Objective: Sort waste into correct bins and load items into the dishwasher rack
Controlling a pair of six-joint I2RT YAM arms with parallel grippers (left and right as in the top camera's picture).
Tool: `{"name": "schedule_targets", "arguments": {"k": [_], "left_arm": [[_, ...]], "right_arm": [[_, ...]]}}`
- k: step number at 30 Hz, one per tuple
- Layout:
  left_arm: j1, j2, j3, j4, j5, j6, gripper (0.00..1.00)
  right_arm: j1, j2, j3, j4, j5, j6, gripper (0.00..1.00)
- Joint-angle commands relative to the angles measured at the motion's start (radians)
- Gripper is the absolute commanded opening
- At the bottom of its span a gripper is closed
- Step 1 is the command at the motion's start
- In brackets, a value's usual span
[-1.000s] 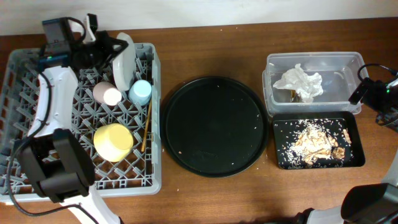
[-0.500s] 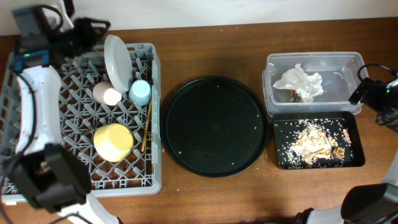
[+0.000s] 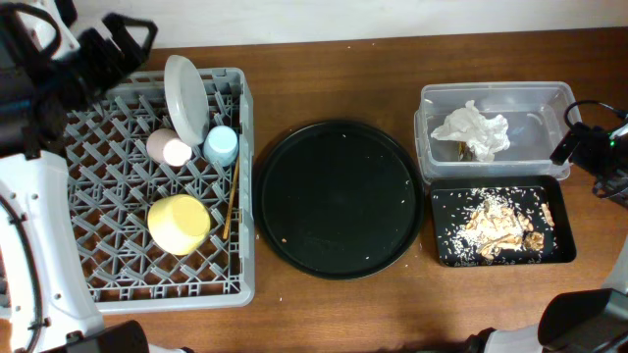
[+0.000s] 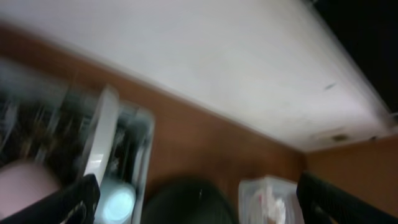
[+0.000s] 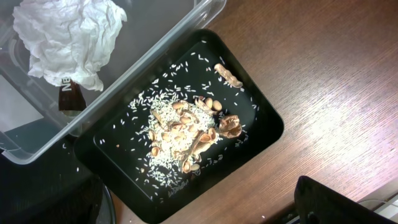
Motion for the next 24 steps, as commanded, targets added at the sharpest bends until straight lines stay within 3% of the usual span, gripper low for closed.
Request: {"name": "schedule_targets", "arguments": {"k": [1, 12, 16, 20, 24], "left_arm": [[0.003, 0.005, 0.000, -0.089, -0.033, 0.013, 0.99], [0.003, 0.005, 0.000, -0.161, -0.033, 0.013, 0.99], [0.003, 0.005, 0.000, -0.161, -0.034, 0.013, 0.99], [0.003, 0.005, 0.000, -0.161, -0.033, 0.013, 0.99], [0.003, 0.005, 0.000, -0.161, -0.034, 0.013, 1.00]], "right_arm": [[-0.004, -0.004, 0.010, 0.000, 0.009, 0.001, 0.99], [-0.002, 0.013, 0.009, 0.000, 0.009, 0.000, 0.99], [0.064, -0.055, 0.009, 0.009, 0.009, 0.001, 0.99], [0.234, -0.256, 0.009, 0.010, 0.009, 0.001, 0.99], [0.544, -0.487, 0.009, 0.010, 0.009, 0.001, 0.99]]}}
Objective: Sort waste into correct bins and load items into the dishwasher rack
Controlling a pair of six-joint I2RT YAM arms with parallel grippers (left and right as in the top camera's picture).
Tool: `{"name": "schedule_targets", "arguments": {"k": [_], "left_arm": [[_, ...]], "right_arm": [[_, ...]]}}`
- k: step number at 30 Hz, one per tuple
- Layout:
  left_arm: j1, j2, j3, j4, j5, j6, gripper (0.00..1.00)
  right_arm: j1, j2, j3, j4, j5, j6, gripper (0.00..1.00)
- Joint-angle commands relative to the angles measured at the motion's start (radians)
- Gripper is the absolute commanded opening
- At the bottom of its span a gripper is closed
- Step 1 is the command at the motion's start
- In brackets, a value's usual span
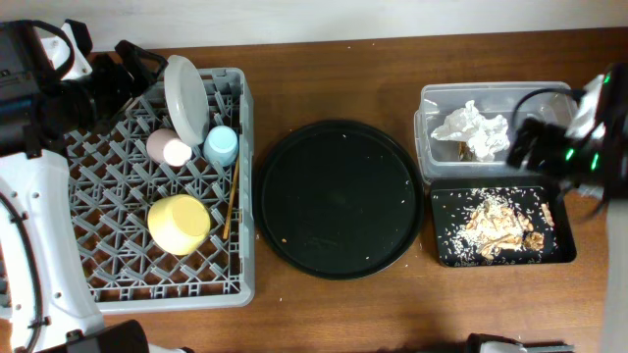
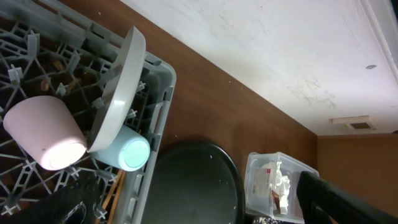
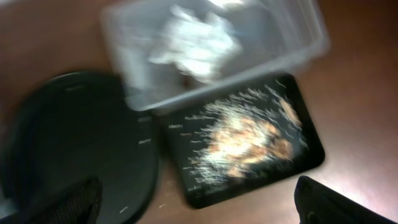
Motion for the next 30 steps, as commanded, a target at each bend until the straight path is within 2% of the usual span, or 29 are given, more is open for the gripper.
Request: {"name": "schedule_targets", "arguments": {"k": [1, 3, 7, 10, 16, 22, 25, 28, 30], "left_arm": [[0.003, 0.003, 0.003, -0.001, -0.008, 0.013, 1.00], [0.003, 0.003, 0.003, -0.001, -0.008, 0.013, 0.99], [0.003, 0.003, 0.003, -0.001, -0.008, 0.013, 0.99], [0.003, 0.003, 0.003, -0.001, -0.008, 0.013, 0.99], [0.003, 0.003, 0.003, -0.001, -0.008, 0.013, 0.99], [0.003, 0.003, 0.003, -0.001, -0.008, 0.013, 0.99], [0.003, 0.003, 0.003, -0.001, -0.008, 0.013, 0.99], [0.003, 0.003, 0.003, -0.001, -0.008, 0.013, 0.99], [0.003, 0.003, 0.003, -0.001, -0.008, 0.013, 0.99]], "right_arm": [[0.225, -0.188, 0.010, -0.004, 0.007, 0.001, 0.99], [0.362, -0.308, 0.010, -0.003, 0.011, -0.005, 0.99], [0.437, -0.530, -0.040, 0.066, 0.060, -0.054, 0.99], [0.422, -0.726, -0.206, 0.242, 0.062, -0.095, 0.99], [0.350, -1.100, -0.790, 0.746, 0.054, -0.135, 0.99], [0.310, -1.202, -1.277, 1.258, -0.043, -0.135, 0.99], [0.303, -1.205, -1.440, 1.462, -0.073, -0.134, 0.99], [0.303, -1.226, -1.556, 1.569, -0.072, -0.131, 0.99], [0.303, -1.255, -1.611, 1.575, -0.071, -0.132, 0.99]]}}
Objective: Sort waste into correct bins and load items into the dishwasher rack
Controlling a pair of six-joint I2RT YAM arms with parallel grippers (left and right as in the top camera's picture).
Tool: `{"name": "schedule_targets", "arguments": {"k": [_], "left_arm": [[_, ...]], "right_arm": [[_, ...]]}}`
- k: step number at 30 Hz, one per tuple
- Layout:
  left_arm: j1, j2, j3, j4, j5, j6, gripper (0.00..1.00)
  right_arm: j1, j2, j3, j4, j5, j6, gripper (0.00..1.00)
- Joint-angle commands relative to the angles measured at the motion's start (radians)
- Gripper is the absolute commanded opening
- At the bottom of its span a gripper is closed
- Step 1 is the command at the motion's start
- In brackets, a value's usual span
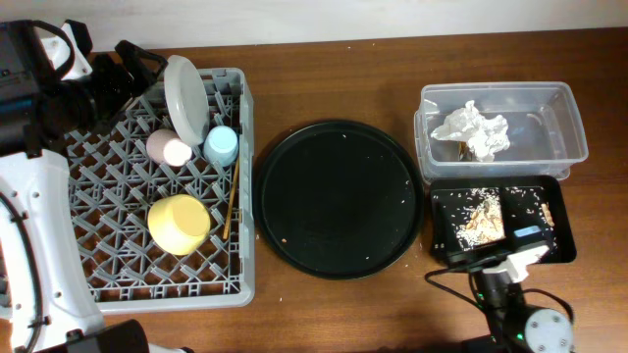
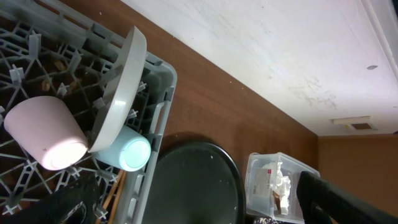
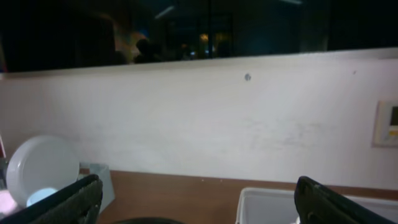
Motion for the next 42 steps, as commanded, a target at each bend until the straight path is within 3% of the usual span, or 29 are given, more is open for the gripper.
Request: {"name": "schedule_targets", "arguments": {"k": [1, 7, 16, 42], "left_arm": [[0.003, 0.002, 0.003, -0.001, -0.004, 0.013, 0.99], [0.003, 0.002, 0.003, -0.001, -0.005, 0.013, 0.99], [0.003, 0.002, 0.003, -0.001, -0.004, 0.013, 0.99], [0.002, 0.002, 0.003, -0.002, -0.020, 0.013, 0.99]], "right_arm": [[-0.007, -0.067, -0.093, 0.021, -0.012, -0.004, 0.99], [-0.007, -0.080, -0.165, 0.016, 0.008, -0.008, 0.99], [-0.007, -0.080, -0.205, -0.192, 0.063, -0.009, 0.99], [-0.007, -0.080, -0.205, -0.190, 0.060, -0.008, 0.99]]}}
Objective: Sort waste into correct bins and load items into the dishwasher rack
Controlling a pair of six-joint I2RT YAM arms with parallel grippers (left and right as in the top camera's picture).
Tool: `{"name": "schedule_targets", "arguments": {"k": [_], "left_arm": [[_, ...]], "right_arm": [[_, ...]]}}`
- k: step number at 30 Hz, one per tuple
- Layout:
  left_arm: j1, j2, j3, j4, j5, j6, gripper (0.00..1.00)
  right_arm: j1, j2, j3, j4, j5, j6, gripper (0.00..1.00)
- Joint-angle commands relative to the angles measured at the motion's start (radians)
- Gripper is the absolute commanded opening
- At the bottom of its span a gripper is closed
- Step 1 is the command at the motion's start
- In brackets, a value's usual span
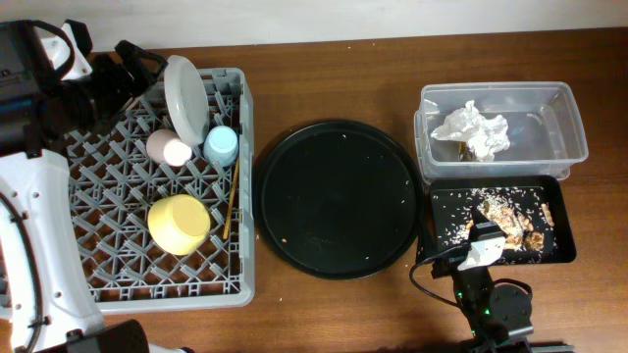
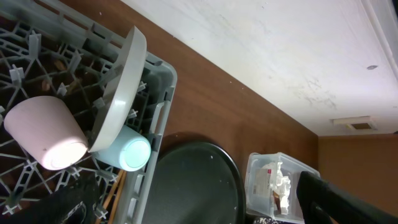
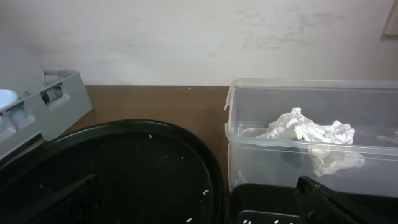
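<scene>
The grey dish rack (image 1: pixel 245 196) holds an upright white plate (image 1: pixel 184 96), a pink cup (image 1: pixel 169 149), a blue cup (image 1: pixel 222 144), a yellow bowl (image 1: pixel 179 223) and chopsticks (image 1: pixel 231 201). My left gripper (image 1: pixel 132 61) hangs open and empty at the rack's back left corner, its fingers (image 2: pixel 326 196) wide apart. A clear bin (image 1: pixel 564 118) contains crumpled tissue (image 1: pixel 473 129). Rice and food scraps (image 1: pixel 510 224) lie in the black rectangular tray (image 1: pixel 442 250). My right gripper (image 3: pixel 196 196) is open and empty, low at the table's front, facing the bin (image 3: pixel 311 106).
A round black tray (image 1: pixel 339 199) with a few rice grains lies between the rack and the bins; in the right wrist view the round tray (image 3: pixel 124 162) fills the foreground. A white wall runs behind the table.
My right wrist camera faced the wall and now looks lower, at the round tray and the clear bin. The right arm has shifted slightly left at the front edge. The left arm has not moved.
First my left gripper was at the rack's far back corner and my right gripper stood over the scrap tray. Then the left one hung by the plate and the right one by the clear bin. Later the right arm was at the front edge, where it remains.
</scene>
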Motion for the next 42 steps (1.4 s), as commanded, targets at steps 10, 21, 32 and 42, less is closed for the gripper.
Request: {"name": "schedule_targets", "arguments": {"k": [10, 21, 32, 42], "left_arm": [[-0.031, -0.288, -0.002, -0.211, -0.316, 0.017, 0.99], [-0.123, -0.838, -0.432, -0.429, -0.493, 0.005, 0.99], [-0.123, -1.370, -1.192, 0.383, -0.489, 0.005, 0.99], [-0.175, -1.606, -1.655, 1.089, -0.488, 0.006, 0.99]], "right_arm": [[-0.007, -0.010, -0.007, -0.004, 0.016, -0.007, 0.99], [-0.007, -0.010, -0.007, -0.004, 0.016, -0.007, 0.99], [-0.007, -0.010, -0.007, -0.004, 0.016, -0.007, 0.99], [-0.007, -0.010, -0.007, -0.004, 0.016, -0.007, 0.99]]}}
